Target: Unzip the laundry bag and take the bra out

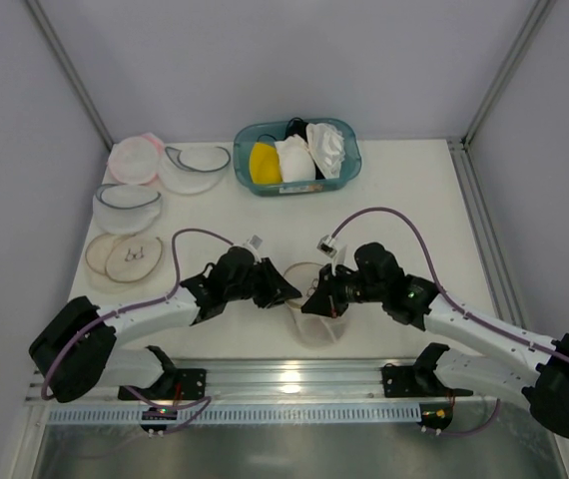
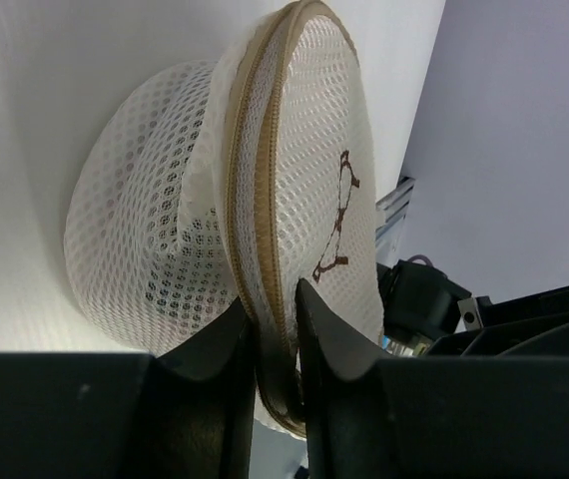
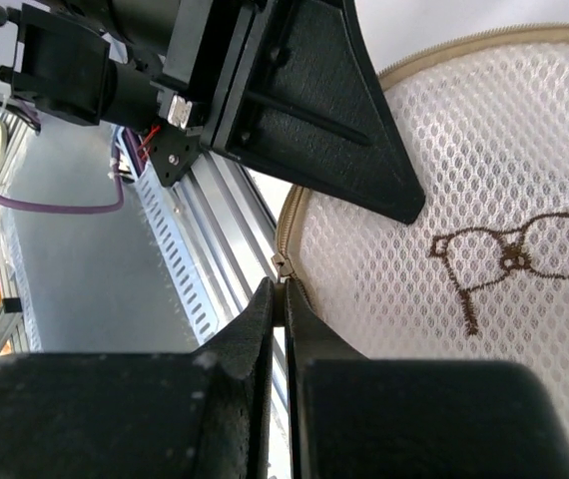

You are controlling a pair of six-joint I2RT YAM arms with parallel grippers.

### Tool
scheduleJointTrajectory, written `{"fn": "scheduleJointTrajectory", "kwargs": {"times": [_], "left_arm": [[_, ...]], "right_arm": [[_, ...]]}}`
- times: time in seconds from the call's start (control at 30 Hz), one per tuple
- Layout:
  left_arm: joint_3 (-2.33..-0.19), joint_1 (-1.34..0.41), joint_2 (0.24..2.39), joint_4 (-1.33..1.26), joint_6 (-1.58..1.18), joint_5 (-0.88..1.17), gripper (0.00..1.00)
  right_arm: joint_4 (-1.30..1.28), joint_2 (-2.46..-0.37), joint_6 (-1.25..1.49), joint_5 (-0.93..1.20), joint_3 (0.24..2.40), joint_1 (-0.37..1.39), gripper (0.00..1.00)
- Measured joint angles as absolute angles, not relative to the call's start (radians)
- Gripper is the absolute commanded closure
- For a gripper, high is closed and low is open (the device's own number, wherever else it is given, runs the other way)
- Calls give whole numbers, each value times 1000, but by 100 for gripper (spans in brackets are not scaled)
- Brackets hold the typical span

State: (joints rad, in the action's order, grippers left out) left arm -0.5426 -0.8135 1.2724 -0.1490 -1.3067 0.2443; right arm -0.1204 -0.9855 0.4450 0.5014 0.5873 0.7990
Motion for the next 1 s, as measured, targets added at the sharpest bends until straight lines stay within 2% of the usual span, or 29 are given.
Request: {"fn": "scheduleJointTrajectory", "kwargs": {"times": [0.2, 0.57, 0.77, 0.83, 0.87, 0.9, 0.93, 0.97, 1.0], "left_arm": [[-570, -817, 1299, -157, -1301, 218, 80], [-570, -775, 1289, -99, -1273, 146, 90], [-570, -763, 1266, -81, -1267, 143, 91], [-570, -764, 1258, -77, -1267, 146, 88], [-570, -764, 1253, -76, -1267, 147, 84], [-570, -764, 1248, -76, -1266, 149, 66], [-570, -763, 1242, -74, -1258, 149, 55], [-570, -763, 1235, -70, -1250, 149, 29], [-570, -762, 1228, -66, -1241, 149, 19]], "right_arm": [[-174, -973, 420, 482, 585, 799, 96], [-334, -971, 396, 397, 550, 805, 96], [-463, -967, 424, 186, 575, 806, 96], [-495, -985, 447, 93, 604, 808, 96], [-504, -996, 455, 52, 619, 809, 96], [-513, -1007, 461, 12, 633, 810, 96], [-524, -1018, 467, -26, 645, 810, 96], [-535, -1028, 470, -60, 654, 810, 96], [-545, -1036, 474, -89, 657, 810, 96]]}}
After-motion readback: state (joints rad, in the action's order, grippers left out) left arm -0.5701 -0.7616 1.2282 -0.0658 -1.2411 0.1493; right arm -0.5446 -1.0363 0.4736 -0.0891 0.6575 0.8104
